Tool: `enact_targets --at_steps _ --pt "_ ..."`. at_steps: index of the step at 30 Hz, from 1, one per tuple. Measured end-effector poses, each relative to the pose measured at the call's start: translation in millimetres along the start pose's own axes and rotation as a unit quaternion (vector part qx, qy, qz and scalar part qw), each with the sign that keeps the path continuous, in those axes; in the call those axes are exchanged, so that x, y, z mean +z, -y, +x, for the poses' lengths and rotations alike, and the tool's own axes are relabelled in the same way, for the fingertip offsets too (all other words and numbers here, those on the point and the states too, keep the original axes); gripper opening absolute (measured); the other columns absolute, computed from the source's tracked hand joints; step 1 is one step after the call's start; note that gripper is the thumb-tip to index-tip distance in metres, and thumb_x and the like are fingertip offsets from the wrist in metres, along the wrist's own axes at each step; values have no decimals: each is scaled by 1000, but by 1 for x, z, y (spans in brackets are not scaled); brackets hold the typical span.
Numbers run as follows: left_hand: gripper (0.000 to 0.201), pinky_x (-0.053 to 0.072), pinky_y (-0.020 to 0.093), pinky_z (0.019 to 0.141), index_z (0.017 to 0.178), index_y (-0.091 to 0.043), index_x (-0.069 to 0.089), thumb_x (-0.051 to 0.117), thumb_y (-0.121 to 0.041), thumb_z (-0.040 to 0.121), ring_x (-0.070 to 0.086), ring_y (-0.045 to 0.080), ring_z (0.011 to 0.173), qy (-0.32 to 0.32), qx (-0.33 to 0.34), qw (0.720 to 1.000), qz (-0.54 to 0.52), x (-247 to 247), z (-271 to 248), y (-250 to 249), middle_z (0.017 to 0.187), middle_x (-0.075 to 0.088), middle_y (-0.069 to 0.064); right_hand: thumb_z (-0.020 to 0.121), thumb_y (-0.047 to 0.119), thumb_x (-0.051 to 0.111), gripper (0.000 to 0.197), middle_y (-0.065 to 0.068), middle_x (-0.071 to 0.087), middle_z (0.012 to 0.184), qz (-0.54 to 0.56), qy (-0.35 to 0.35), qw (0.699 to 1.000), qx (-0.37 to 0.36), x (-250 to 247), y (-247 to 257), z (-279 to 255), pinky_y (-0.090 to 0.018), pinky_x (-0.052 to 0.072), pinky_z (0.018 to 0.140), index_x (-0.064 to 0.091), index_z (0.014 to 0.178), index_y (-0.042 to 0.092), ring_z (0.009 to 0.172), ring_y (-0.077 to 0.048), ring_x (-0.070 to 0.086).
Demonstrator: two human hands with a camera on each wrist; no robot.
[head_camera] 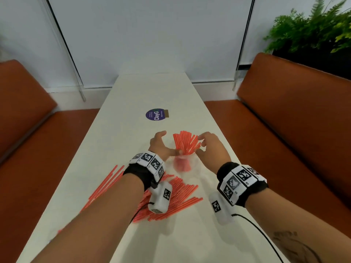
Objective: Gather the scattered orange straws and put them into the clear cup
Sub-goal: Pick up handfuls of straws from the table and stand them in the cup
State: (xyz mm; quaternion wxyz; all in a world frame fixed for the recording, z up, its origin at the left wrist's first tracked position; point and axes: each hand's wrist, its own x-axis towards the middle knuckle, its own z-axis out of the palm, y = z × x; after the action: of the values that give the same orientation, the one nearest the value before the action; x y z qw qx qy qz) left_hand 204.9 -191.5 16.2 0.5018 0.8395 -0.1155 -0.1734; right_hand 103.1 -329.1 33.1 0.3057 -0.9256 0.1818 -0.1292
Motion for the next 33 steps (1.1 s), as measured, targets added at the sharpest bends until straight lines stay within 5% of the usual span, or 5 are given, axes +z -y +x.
enact_targets --at_steps 4,11,19,24,33 --pt "92 36 46 108 139 -16 33 84 -19 63 37 30 132 3 -7 998 69 -34 -31 14 146 30 13 86 17 60 11 7 51 91 -97 123 980 -120 -4 16 -32 -18 37 67 63 96 15 82 -11 48" --pt "57 36 32 104 129 -13 46 72 -20 78 44 22 129 43 -26 981 186 -55 -105 57 139 47 6 84 13 61 41 -1 52 129 -235 307 899 -207 39 34 -65 -33 44 96 54 124 18 119 -20 49" --pt "42 44 34 99 120 -13 53 67 -10 80 55 21 113 -7 -46 986 158 -52 -143 85 127 55 3 84 27 63 50 -6 48 131 -245 287 891 -252 84 53 -67 -41 44 97 44 130 15 120 -25 46" --pt "40 46 32 95 119 -12 54 66 -11 81 56 20 109 -10 -49 985 166 -56 -148 89 124 57 4 91 15 53 32 -10 49 122 -271 305 880 -241 95 63 -65 -34 41 76 48 121 8 104 -28 57" --pt "21 44 26 81 101 -18 56 66 -14 82 55 16 95 -44 -48 987 144 -61 -143 96 104 57 -3 95 7 40 30 -12 50 123 -346 266 855 -280 98 59 -66 -39 46 81 45 125 5 110 -29 51"
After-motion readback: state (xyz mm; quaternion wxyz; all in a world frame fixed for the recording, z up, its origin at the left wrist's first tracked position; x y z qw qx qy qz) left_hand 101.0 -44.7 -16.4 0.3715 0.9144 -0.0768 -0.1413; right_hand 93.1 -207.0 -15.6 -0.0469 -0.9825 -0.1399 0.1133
